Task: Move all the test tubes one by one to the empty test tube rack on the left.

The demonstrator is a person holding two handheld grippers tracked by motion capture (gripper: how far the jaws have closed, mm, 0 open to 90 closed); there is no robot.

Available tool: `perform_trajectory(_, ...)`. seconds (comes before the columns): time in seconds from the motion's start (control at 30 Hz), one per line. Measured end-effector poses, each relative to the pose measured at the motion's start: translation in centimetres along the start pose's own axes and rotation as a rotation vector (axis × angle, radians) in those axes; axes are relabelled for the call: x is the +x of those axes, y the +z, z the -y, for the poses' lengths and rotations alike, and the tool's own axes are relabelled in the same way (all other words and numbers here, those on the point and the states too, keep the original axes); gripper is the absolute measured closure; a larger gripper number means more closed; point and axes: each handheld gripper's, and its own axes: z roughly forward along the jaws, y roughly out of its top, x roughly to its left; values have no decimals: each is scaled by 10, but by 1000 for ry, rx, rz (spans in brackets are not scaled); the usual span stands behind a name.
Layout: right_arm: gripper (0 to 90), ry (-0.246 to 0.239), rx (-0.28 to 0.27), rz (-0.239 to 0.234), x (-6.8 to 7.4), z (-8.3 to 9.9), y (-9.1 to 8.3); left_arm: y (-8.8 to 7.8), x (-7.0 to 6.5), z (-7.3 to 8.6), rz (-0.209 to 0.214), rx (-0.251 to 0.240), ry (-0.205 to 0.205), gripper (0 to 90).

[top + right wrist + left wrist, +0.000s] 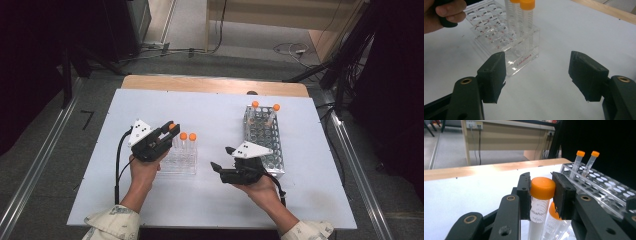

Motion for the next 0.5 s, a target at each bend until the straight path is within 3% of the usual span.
perform_trajectory(0.17,289,0,-5,-1,0,0,-1,0,-1,6,-8,-3,3,688)
perform_trajectory(0.37,293,0,-12,1,0,-1,-3,-1,-7,10,-35,-17,64,689)
perform_trajectory(0.5,294,2,-12,3,0,-1,-3,-1,-7,11,-35,-10,66,689)
